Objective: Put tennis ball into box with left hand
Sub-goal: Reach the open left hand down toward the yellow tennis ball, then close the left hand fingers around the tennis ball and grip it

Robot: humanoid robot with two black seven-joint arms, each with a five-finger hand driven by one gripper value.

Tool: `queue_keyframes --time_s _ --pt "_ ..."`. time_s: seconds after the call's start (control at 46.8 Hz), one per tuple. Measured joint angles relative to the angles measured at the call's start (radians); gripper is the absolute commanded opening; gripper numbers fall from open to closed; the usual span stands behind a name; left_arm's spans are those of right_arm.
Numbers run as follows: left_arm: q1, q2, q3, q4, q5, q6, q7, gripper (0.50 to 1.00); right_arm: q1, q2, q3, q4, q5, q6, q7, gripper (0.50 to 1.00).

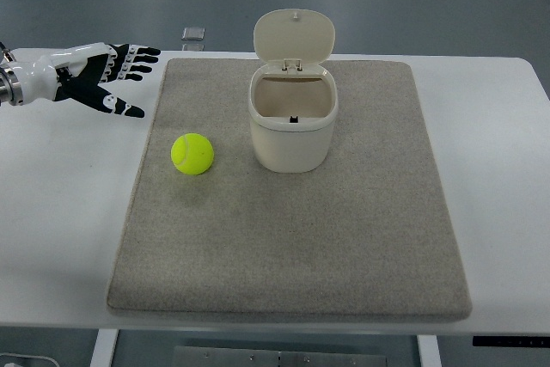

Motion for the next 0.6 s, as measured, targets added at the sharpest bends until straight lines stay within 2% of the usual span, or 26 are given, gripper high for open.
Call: queue_keyframes --time_s 0.192,0.342,0.449,0.599 --pt "0.005 0.056 0.011 -0.136 0.243 0.154 -0.064 1.000 0.000 0.000 0.000 0.000 0.000 0.000 0.000 0.938" --pt "0.009 0.060 0.045 -0.200 0.399 0.247 -0.074 1.000 0.000 0.000 0.000 0.000 0.000 0.000 0.000 0.938" --pt "0.010 0.059 0.065 -0.221 0.530 0.279 -0.074 1.000 0.000 0.000 0.001 0.000 0.000 0.000 0.000 0.938" --pt "0.010 0.050 0.081 -0.242 0.687 0.285 -0.075 1.000 0.000 0.000 0.000 0.000 0.000 0.000 0.000 0.938"
